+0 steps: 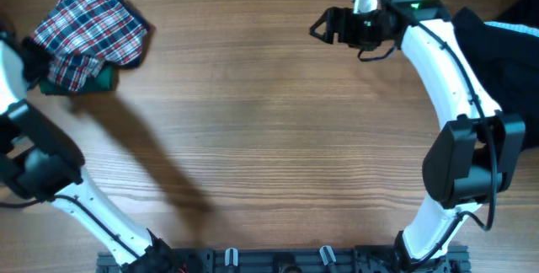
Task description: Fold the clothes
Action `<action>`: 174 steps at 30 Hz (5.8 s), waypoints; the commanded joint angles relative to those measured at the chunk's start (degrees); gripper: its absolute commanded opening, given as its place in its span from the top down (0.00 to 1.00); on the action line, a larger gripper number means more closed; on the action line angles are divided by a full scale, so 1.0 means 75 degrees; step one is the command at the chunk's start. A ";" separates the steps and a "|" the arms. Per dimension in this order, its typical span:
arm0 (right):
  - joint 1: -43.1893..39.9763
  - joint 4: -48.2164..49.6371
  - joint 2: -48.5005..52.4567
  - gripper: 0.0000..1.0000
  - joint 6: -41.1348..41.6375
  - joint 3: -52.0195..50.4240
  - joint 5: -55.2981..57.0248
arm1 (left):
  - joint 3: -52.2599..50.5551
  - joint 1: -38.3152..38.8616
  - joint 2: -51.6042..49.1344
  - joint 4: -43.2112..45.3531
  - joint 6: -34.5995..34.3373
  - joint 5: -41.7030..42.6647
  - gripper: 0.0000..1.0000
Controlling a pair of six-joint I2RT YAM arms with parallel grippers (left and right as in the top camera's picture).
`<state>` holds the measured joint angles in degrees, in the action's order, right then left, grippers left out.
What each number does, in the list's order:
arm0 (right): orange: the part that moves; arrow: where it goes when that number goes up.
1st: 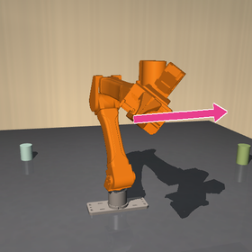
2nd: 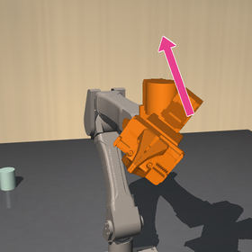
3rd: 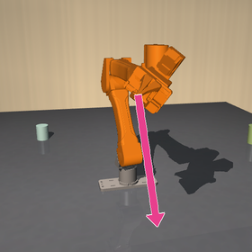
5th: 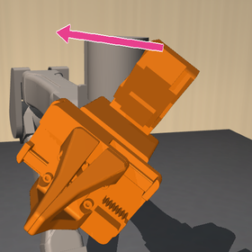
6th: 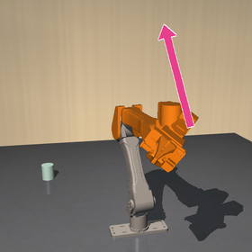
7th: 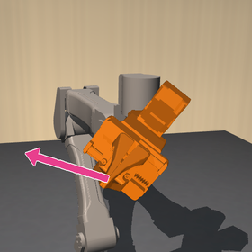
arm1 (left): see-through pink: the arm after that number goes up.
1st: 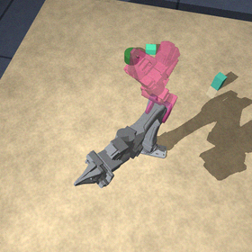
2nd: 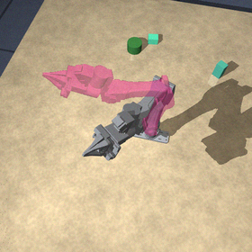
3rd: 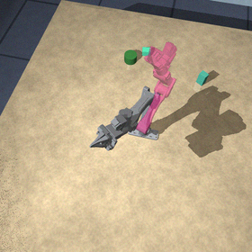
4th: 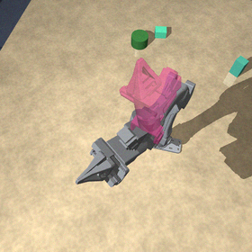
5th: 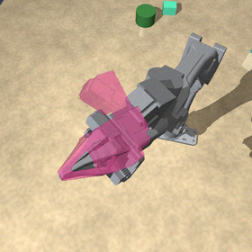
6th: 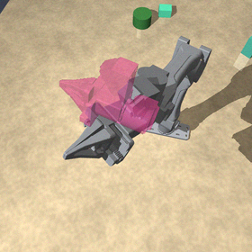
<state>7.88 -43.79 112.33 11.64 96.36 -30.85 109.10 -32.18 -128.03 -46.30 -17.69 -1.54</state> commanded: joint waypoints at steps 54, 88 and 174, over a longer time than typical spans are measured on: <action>0.0020 -0.0160 -0.0006 0.11 -0.0131 0.0067 0.0513 | 0.0105 0.2390 -0.1003 0.4447 0.5890 0.0026 0.76; 0.0020 -0.0172 -0.0006 0.11 0.0070 0.0067 0.0507 | 0.0105 0.2171 -0.1451 0.4625 0.5700 0.0000 0.96; 0.0020 0.0096 -0.0006 0.11 0.0338 0.0064 0.0507 | 0.0740 0.2570 -0.0321 0.2532 0.7426 0.0082 0.27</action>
<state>8.10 -43.40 112.33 13.65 96.36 -25.89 113.45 -12.67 -131.46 -27.03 33.10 -0.16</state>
